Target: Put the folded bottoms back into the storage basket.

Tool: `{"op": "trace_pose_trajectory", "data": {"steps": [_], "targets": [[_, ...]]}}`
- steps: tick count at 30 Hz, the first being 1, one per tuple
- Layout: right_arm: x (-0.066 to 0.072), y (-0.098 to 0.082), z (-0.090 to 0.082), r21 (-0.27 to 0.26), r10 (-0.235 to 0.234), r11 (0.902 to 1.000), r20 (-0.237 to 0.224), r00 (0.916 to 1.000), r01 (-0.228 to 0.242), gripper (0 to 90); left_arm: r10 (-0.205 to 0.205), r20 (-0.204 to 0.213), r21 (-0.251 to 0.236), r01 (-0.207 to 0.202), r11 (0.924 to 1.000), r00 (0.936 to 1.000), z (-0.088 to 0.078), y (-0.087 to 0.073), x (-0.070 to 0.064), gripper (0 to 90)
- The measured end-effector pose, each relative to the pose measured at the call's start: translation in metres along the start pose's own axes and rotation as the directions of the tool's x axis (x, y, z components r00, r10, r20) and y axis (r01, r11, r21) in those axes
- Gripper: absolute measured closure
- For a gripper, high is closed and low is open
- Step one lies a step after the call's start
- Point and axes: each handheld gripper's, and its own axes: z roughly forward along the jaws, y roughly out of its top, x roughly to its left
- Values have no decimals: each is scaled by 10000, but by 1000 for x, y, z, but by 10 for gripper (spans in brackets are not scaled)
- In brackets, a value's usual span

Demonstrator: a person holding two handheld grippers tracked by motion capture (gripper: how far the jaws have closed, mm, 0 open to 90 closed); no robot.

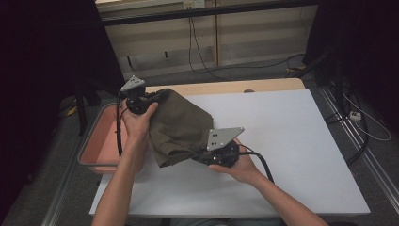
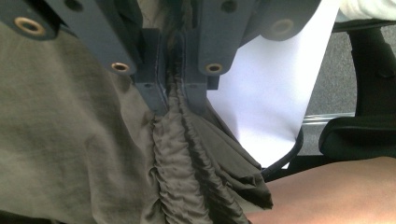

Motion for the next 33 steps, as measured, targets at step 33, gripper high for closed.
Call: {"op": "trace_pose_trajectory", "data": {"steps": [33], "targets": [[-4, 56, 46, -534, -529, 9973, -376, 9979, 509, 829, -339, -1044, -1035, 231, 9944, 9940, -68, 31, 39, 871]]}}
